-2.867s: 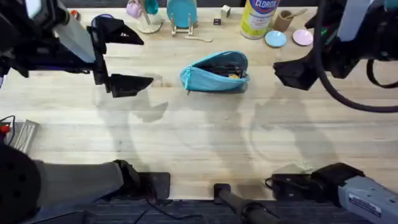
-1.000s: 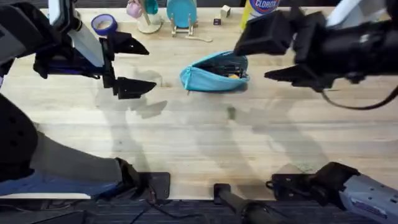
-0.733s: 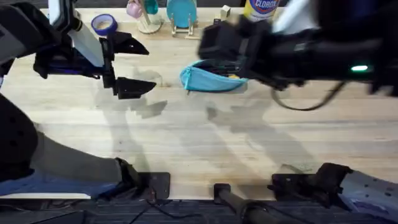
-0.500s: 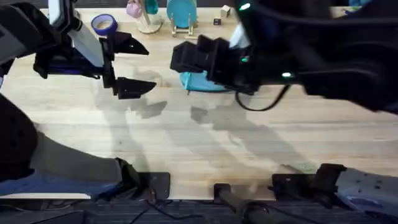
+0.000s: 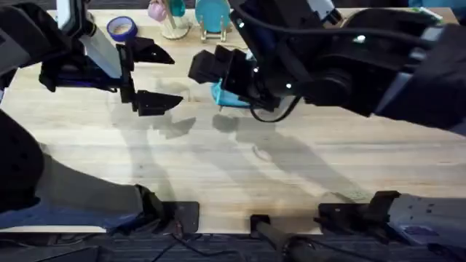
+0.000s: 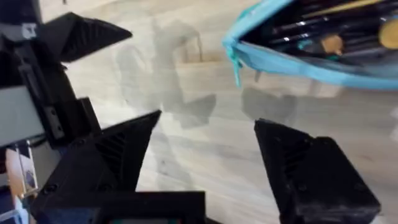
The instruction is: Unzip the bag, pick up the pens from the table one at a time and place them inside, then zip the bag closed.
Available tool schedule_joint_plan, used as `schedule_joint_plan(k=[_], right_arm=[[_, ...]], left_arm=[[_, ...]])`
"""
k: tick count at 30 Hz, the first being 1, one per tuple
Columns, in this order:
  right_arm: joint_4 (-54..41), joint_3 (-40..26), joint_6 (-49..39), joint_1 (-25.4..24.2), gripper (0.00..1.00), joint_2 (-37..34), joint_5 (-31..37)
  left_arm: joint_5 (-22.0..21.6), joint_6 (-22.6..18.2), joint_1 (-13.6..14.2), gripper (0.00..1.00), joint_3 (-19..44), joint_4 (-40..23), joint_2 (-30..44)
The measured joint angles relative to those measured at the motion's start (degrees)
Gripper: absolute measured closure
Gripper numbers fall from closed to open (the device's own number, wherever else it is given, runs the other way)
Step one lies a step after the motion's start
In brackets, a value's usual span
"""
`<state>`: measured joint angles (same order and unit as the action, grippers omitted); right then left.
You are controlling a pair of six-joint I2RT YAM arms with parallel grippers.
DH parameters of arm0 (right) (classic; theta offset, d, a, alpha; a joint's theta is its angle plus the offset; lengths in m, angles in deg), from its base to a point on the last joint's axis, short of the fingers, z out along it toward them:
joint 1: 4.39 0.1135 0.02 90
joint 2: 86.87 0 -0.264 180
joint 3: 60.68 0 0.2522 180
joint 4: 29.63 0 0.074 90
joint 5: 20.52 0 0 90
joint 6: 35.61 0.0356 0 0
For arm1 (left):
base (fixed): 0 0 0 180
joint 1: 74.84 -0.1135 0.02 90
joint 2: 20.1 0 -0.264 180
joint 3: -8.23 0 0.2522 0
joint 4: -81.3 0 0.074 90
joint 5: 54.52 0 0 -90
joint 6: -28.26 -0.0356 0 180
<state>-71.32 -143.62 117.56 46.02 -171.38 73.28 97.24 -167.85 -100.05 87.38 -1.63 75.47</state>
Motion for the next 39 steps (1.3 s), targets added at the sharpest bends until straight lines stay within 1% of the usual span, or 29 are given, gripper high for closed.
schedule_joint_plan(k=[3,11,20,31,35,39], right_arm=[[2.6,0.0,0.3,0.0,0.003,-1.9,0.1],[6.1,0.0,0.7,0.0,0.004,-8.1,0.9],[8.2,0.0,-0.7,0.0,0.003,-10.4,6.0],[13.7,0.0,-1.4,0.0,0.007,-16.2,7.4],[15.3,0.0,-1.5,0.0,0.027,-17.8,7.4],[15.7,0.0,-1.5,0.0,0.089,-18.6,8.6]], left_arm=[[0.0,0.0,0.0,0.006,0.0,0.0,0.0],[0.0,0.0,0.0,0.006,0.0,0.0,0.0],[0.0,0.0,0.0,0.006,0.0,0.0,0.0],[0.0,0.0,0.0,0.006,0.0,0.0,0.0],[0.0,0.0,0.0,0.006,0.0,0.0,0.0],[0.0,0.0,0.0,0.006,0.0,0.0,0.0]])
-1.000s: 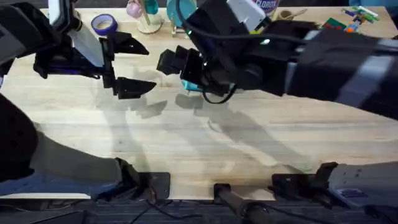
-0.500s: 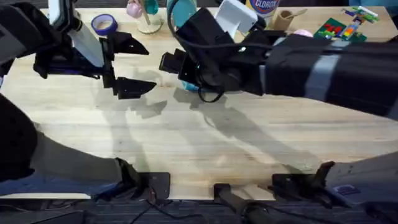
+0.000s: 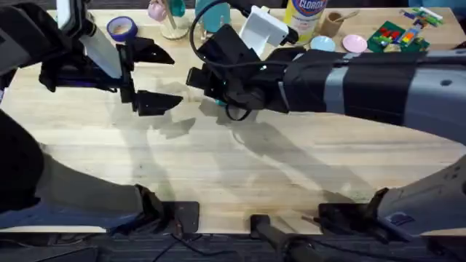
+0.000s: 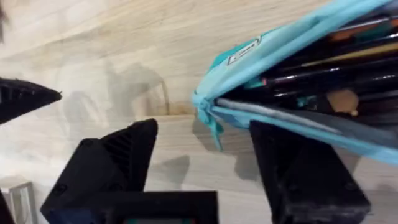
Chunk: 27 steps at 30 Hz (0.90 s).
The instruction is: Unzip the bag, pick up the pens from the table one at a time and place them inside, then zip the bag closed.
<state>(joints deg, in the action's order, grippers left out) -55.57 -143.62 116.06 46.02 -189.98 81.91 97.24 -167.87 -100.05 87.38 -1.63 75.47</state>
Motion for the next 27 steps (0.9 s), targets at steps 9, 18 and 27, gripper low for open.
schedule_joint_plan(k=[9,18,27], right_arm=[[0.3,0.0,0.0,0.0,0.285,0.0,2.2],[1.3,0.0,0.4,0.0,0.777,0.0,3.0],[1.3,0.0,0.8,0.0,0.968,0.0,3.1]], left_arm=[[0.0,0.0,0.0,0.006,0.0,0.0,0.0],[0.0,0.0,0.0,0.006,0.0,0.0,0.0],[0.0,0.0,0.0,0.006,0.0,0.0,0.0]])
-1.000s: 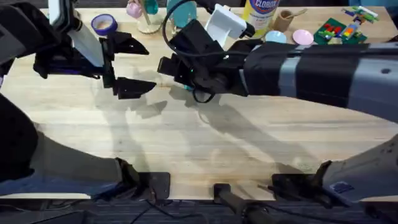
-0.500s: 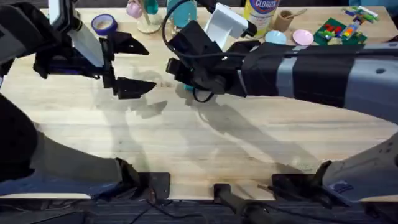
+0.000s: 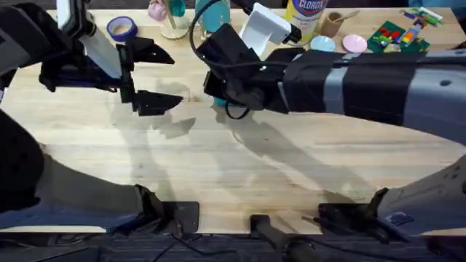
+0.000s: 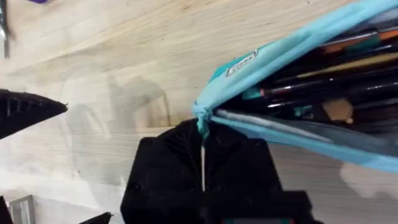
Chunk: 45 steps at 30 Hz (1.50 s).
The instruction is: Unzip the bag, pick up the pens from the table one at a time and place them inside, then zip the bag closed.
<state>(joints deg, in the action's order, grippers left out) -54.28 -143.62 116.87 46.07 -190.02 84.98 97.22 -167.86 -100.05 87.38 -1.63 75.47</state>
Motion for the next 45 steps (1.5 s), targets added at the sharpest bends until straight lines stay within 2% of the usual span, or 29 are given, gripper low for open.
schedule_joint_plan(k=[12,23,45], right_arm=[[-0.4,0.0,-1.1,0.0,0.971,0.3,0.0],[-1.1,0.0,-7.7,-0.3,0.970,6.2,-0.1],[-1.1,0.0,-9.0,-2.3,0.971,6.5,-1.4]], left_arm=[[0.0,0.0,0.0,0.006,0.0,0.0,0.0],[0.0,0.0,0.0,0.006,0.0,0.0,0.0],[0.0,0.0,0.0,0.006,0.0,0.0,0.0]])
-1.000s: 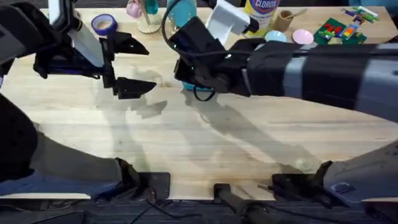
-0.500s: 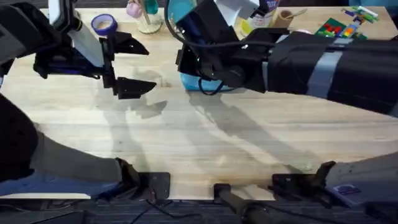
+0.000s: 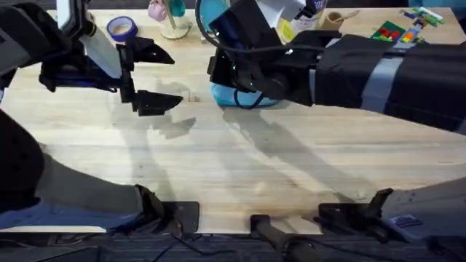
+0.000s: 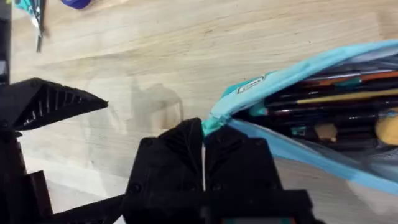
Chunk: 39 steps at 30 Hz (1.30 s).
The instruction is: Unzip the bag, pick up the pens from the table one at a time and place them inside, then zip the bag closed.
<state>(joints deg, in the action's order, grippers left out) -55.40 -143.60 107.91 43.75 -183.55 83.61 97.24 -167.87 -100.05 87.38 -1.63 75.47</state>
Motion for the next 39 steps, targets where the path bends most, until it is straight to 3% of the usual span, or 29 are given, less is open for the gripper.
schedule_joint_plan(k=[29,39], right_arm=[[-0.2,0.0,0.0,0.0,0.971,0.0,0.0],[-0.2,0.0,0.0,0.0,0.971,0.0,0.0]], left_arm=[[0.0,0.0,0.1,0.006,0.0,-1.2,0.0],[0.1,0.0,5.0,0.006,0.0,2.0,3.1]])
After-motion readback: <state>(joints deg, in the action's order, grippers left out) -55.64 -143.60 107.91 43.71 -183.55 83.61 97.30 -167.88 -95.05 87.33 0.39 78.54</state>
